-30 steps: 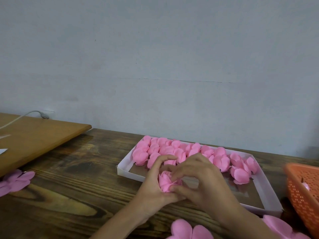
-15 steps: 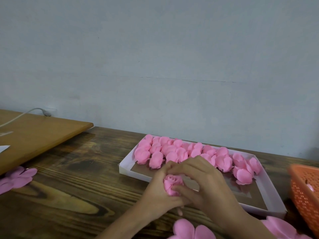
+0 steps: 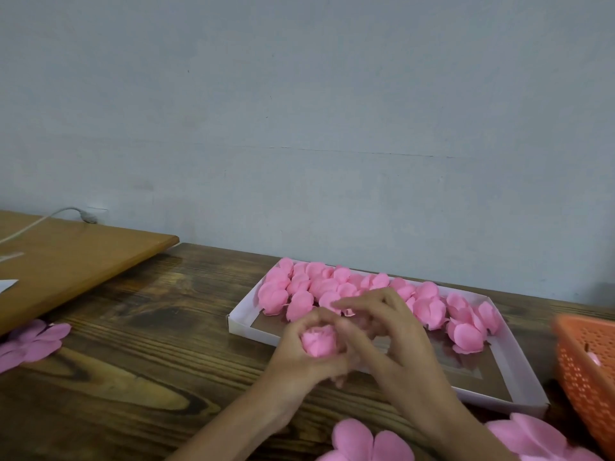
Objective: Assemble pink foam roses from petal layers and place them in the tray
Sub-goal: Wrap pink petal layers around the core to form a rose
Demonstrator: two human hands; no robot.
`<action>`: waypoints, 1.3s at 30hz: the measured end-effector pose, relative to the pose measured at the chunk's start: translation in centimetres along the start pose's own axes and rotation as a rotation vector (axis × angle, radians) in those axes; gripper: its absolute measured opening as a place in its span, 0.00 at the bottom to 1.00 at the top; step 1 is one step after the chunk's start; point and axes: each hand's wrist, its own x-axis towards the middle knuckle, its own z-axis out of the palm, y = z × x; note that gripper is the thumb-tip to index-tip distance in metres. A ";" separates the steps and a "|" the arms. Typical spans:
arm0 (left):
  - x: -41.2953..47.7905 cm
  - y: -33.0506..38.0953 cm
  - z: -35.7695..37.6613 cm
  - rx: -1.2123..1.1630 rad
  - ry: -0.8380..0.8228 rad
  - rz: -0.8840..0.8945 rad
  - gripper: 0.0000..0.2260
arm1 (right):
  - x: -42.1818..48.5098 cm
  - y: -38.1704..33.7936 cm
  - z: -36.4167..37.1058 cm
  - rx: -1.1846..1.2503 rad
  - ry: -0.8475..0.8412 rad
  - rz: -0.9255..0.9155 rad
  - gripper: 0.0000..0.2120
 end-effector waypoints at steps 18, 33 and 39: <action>-0.5 1.1 0.9 -0.313 0.102 -0.076 0.15 | -2.2 -0.9 3.8 0.469 -0.017 0.475 0.12; -0.1 1.0 -0.5 -0.240 0.007 -0.114 0.19 | -1.3 -1.8 4.1 1.056 -0.120 0.949 0.06; 0.4 0.1 0.4 -0.313 0.221 -0.130 0.24 | -1.6 -1.7 5.3 1.085 -0.071 0.977 0.05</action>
